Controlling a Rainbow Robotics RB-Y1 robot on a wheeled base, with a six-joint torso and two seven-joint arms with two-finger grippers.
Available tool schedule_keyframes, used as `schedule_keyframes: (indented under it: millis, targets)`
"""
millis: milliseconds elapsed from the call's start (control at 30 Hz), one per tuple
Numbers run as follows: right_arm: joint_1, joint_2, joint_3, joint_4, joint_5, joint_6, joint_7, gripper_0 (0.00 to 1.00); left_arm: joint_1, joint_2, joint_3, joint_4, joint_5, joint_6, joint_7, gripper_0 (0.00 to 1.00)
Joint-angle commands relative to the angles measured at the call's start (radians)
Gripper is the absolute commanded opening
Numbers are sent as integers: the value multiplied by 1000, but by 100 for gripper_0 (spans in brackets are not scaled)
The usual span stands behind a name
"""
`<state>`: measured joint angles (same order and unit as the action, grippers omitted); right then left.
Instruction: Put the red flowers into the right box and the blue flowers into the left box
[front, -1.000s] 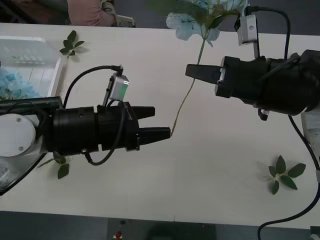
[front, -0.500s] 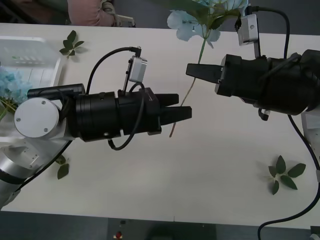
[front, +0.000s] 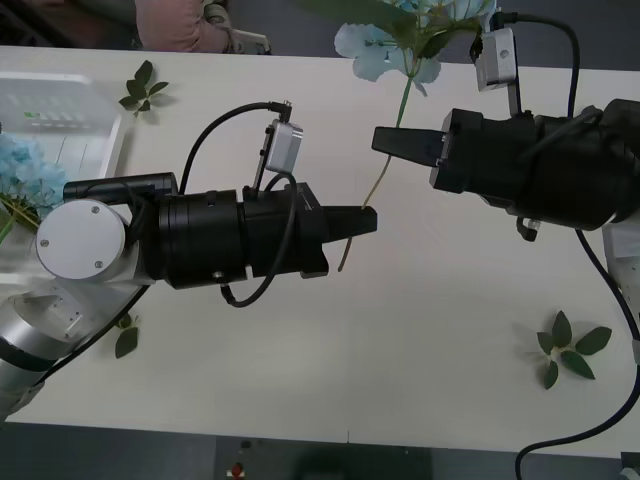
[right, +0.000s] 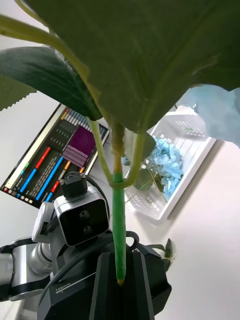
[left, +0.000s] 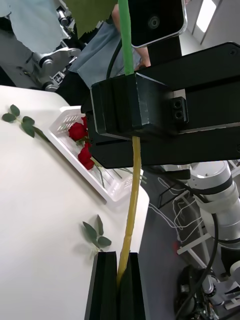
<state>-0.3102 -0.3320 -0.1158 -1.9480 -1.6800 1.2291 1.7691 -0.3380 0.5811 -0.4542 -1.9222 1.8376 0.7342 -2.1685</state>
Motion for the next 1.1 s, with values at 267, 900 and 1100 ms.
schedule_keyframes:
  millis: [267,900,1100]
  targets:
    - [-20,-1,-13,-20,-17,-3,-23,100,-22,-10,5,-11,0,-16,-21,0]
    - [-20,-1,-13,-20,-17,-3,-23,100,114,260,112,-47,152,-12,-19,0]
    - [-20,-1,-13,-20,-17,-3,-23,100,274,339,301,-63,213,79,-17,0]
